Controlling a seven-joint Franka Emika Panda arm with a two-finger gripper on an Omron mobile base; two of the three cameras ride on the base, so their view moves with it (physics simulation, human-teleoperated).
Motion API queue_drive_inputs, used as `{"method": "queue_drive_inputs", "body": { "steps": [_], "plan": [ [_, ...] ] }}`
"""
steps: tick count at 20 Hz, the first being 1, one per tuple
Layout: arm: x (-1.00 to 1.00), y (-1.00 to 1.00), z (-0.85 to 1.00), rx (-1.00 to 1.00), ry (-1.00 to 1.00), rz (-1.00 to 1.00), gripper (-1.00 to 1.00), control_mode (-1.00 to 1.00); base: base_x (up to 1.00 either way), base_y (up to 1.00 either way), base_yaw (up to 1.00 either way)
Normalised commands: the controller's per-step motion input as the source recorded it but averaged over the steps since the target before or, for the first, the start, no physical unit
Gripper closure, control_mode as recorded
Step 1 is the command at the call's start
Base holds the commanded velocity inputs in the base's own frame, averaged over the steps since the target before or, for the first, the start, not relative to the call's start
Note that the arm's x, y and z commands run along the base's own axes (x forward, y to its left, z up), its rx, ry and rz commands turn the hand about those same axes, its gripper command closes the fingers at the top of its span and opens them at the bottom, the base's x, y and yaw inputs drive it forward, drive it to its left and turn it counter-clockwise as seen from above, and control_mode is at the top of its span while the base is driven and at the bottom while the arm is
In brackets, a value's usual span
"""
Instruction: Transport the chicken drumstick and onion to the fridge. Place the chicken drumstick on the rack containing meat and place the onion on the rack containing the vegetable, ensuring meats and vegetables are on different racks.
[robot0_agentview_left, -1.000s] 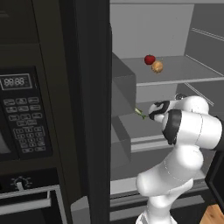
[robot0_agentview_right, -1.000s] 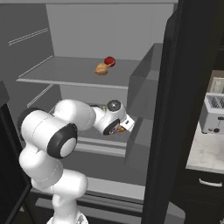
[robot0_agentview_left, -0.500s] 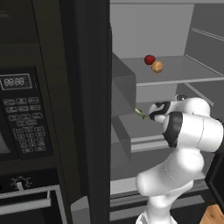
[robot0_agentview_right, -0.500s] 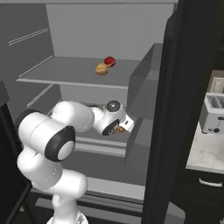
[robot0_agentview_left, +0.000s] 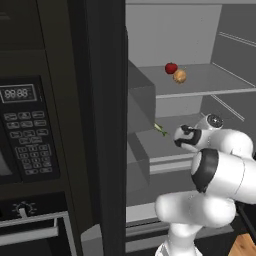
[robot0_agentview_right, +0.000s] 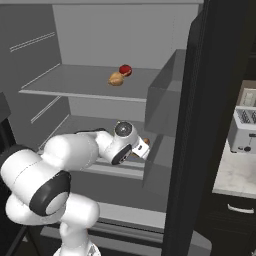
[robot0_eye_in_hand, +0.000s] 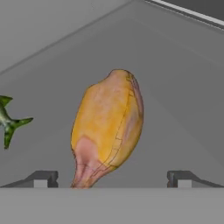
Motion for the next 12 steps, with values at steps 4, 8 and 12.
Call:
{"method": "queue_drive_inputs", "body": {
  "steps": [4, 8, 12],
  "plan": [
    [-0.53, 0.21, 0.31, 0.0, 0.0, 0.0, -1.0, -1.0, 0.0, 0.0, 0.0],
    [-0.6, 0.1, 0.51, 0.0, 0.0, 0.0, -1.0, -1.0, 0.0, 0.0, 0.0],
    [-0.64, 0.23, 0.61, 0.0, 0.0, 0.0, -1.0, -1.0, 0.0, 0.0, 0.0]
  ]
}}
